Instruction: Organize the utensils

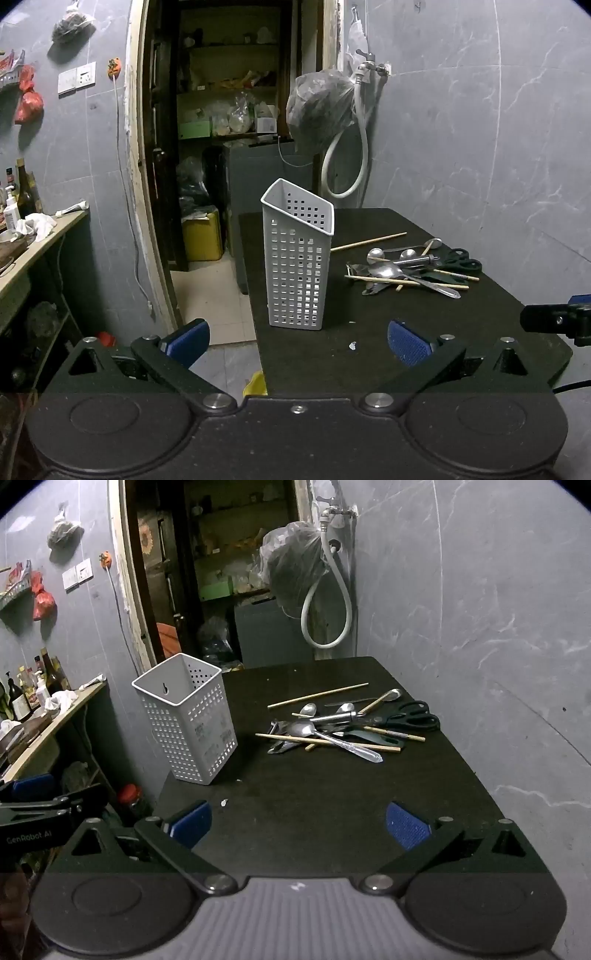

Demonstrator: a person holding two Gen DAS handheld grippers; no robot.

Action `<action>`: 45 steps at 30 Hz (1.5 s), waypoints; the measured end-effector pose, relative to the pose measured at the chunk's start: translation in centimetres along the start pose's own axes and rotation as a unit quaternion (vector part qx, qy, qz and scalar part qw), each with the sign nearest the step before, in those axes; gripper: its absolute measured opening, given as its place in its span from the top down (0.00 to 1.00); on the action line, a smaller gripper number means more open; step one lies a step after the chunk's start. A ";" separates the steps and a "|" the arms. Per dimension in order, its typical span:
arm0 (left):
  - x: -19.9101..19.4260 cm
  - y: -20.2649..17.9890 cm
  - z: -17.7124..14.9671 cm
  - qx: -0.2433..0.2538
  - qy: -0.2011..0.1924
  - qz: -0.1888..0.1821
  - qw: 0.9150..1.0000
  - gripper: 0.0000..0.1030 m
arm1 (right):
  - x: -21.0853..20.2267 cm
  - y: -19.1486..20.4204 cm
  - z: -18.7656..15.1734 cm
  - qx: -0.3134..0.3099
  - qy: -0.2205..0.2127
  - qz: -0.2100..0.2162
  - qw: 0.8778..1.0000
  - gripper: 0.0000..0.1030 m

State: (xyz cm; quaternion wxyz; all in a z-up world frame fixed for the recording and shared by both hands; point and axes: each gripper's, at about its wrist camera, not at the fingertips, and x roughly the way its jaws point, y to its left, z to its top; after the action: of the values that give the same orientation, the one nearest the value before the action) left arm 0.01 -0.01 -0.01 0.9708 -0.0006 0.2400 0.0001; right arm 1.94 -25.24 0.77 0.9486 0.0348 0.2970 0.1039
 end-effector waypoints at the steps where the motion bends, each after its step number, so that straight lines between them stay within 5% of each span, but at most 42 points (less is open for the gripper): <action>1: 0.0 0.0 0.0 0.000 -0.001 0.000 1.000 0.01 | 0.0 0.0 0.0 0.000 0.000 0.000 1.000 0.00; 45: 1.7 0.6 -0.3 -0.005 0.009 -0.011 1.000 0.01 | 1.3 1.3 0.8 -0.012 0.014 -0.008 1.000 0.00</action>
State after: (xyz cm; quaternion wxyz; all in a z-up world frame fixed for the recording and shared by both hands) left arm 1.39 0.59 -1.02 0.9686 -0.0078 0.2483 -0.0098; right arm 3.23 -23.72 0.89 0.9456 0.0197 0.3091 0.0999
